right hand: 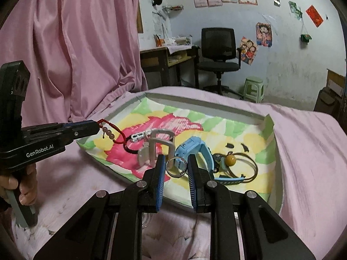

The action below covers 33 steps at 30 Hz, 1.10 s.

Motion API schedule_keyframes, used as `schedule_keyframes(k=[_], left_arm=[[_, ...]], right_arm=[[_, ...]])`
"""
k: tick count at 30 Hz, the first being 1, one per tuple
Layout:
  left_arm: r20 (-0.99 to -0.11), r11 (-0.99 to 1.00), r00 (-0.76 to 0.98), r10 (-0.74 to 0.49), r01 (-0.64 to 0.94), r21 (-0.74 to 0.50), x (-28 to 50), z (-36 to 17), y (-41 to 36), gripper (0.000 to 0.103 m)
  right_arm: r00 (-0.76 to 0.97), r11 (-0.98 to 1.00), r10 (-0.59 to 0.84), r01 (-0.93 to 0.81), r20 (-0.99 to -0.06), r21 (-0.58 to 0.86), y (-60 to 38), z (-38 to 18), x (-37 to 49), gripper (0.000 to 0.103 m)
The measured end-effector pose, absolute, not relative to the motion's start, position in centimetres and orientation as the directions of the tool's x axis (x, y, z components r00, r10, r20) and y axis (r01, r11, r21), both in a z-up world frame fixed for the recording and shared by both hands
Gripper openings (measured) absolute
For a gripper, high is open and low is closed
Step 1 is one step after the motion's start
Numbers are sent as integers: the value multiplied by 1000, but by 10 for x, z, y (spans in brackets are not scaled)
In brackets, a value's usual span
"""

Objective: Organize jewelry
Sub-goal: 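Lower the bracelet and ring into the tray and open both tools, then withdraw both tools from the tray toward the silver key rings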

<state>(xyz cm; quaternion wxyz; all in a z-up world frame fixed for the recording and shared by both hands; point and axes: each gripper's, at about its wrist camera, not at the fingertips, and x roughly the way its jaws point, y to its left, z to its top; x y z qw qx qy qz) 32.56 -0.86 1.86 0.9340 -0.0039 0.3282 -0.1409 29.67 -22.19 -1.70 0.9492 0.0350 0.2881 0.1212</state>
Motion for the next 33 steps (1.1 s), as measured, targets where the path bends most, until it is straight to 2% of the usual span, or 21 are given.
schedule_keyframes(k=[12,26,29,31,33], left_arm=[[-723,961,642,-256,247,-121,352,-12,-12,6],[-718,958,640,-272,251,-139,350,-13,-10,9],[-700,953,651,-294,256,-162,345,-9,-7,23],[-679,954,672,-295,250,-167,339,-5,-4,48],[-649,955,702,-294,244,-169,331,1,0,55]], right_arm=[[735,972,235,-172,-637,160,-225,-48,315,18],[706,972,234,-163,-669,168,-224,-56,323,20],[712,973,230,-158,-664,167,-224,-55,323,28],[724,974,225,-155,-653,164,-225,-54,319,35],[739,976,219,-150,-638,160,-226,-51,313,39]])
